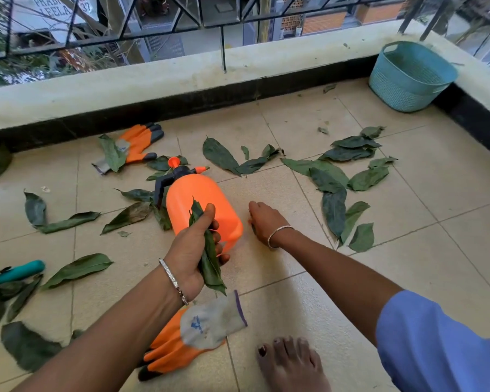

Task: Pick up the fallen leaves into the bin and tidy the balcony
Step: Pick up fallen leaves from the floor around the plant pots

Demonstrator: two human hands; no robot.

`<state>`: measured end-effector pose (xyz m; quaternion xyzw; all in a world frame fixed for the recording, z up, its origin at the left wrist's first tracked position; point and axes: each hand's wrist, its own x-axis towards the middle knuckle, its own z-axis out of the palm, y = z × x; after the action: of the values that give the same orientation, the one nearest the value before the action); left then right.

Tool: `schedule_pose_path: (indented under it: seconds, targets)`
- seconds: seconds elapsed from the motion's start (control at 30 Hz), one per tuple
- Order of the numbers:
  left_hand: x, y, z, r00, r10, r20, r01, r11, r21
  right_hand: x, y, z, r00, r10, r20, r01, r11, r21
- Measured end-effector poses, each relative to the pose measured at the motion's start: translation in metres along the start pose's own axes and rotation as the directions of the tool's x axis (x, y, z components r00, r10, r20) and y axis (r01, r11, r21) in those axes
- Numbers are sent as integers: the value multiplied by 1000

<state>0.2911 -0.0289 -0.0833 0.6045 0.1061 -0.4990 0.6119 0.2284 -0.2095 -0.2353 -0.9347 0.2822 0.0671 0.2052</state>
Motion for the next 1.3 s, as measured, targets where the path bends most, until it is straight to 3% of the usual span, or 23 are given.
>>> schedule_pose_path:
  seconds: [0.07,0.13,0.2,0.23,0.3,0.33,0.53,0.73,0.87,0.93,1.13,1.3]
  targets:
    - [0,0,3,1000,-3,5,3,1000,12,-14,16,-9,992,122,-42,-116,986,117]
    - [1,-1,8,1000,-8,11,8,1000,27,-30,34,-25,941,338,-38,-283,841,460]
    - [3,-3,16,1000,-15,15,14,999,48,-48,50,-45,875,475,90,-338,467,817]
    - [3,-4,21,1000,-18,20,17,998,62,-59,57,-56,858,487,166,-321,253,913]
    - [6,-7,37,999,-25,36,22,996,86,-82,72,-77,854,447,266,-263,-70,962]
    - [7,-8,45,999,-24,42,20,995,96,-92,77,-85,862,413,293,-245,-166,955]
    - [18,-24,100,991,-35,133,11,985,171,-134,100,-116,883,348,316,-102,-514,852]
    - [42,-25,136,977,-106,186,78,986,150,-118,98,-122,922,226,315,-24,-778,628]
    - [56,-5,166,966,-194,172,197,980,0,-105,83,-123,886,281,369,60,-858,510]
    - [62,0,181,958,-226,174,235,971,-36,-103,78,-124,902,269,337,105,-895,433]
    - [46,-7,217,946,-258,197,264,964,-4,-128,88,-161,945,277,174,185,-891,414]
    - [-17,-20,255,925,-313,216,297,949,103,-194,103,-208,914,392,106,310,-841,444]
